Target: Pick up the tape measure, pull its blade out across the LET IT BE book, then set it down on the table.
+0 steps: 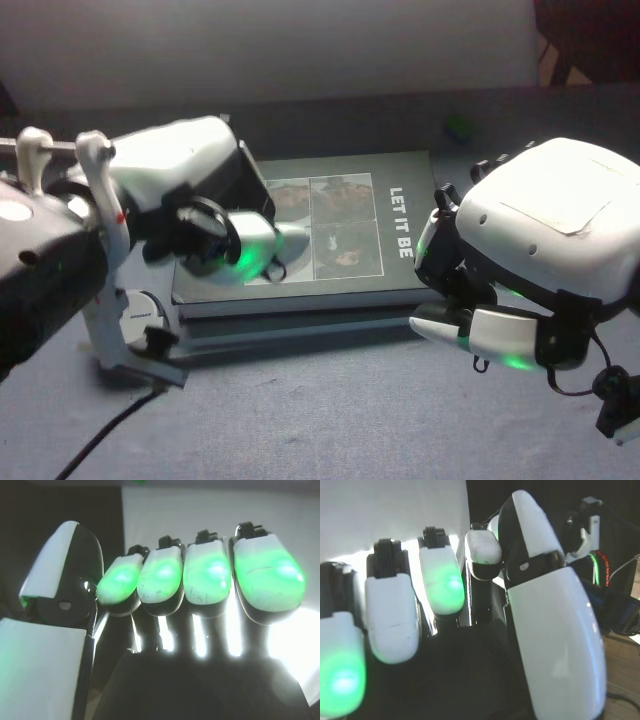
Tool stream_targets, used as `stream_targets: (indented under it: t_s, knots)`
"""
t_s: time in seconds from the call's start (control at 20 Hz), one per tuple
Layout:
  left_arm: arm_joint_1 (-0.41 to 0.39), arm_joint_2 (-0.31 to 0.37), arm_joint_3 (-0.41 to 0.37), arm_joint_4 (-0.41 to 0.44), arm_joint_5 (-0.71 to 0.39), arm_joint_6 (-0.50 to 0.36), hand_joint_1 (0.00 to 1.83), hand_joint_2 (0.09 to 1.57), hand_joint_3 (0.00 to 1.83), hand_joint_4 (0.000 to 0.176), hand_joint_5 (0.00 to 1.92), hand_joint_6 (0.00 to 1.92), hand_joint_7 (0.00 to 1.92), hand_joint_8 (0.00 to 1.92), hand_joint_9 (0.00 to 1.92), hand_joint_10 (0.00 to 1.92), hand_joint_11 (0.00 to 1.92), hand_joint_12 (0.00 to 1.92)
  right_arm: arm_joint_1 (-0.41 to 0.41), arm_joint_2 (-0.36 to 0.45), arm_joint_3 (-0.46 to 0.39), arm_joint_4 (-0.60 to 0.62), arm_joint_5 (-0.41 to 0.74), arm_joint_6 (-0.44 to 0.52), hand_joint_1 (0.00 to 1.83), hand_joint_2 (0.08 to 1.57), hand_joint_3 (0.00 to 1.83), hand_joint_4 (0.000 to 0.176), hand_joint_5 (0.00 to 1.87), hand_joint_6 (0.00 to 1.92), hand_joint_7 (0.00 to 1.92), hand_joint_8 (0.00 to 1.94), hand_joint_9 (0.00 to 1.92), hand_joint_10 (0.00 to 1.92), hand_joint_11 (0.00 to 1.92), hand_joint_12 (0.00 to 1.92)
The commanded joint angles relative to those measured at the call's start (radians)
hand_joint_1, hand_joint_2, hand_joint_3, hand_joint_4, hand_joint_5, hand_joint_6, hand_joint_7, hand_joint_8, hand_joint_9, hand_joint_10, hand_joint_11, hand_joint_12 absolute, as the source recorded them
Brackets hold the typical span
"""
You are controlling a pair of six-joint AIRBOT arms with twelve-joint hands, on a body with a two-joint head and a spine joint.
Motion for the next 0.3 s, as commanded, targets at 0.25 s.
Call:
stream_targets:
  t_s: [0.25]
  knots:
    - [-0.004,-0.007,-0.004,0.076,-0.047,-0.025,0.74,1.25,0.0,0.0,1.21,1.92,1.32,1.92,1.33,1.92,1.39,1.92,0.013,0.003,-0.003,-0.057,0.07,-0.043,0.91,1.35,0.0,0.176,1.26,1.92,1.52,1.94,1.72,1.92,1.89,1.92]
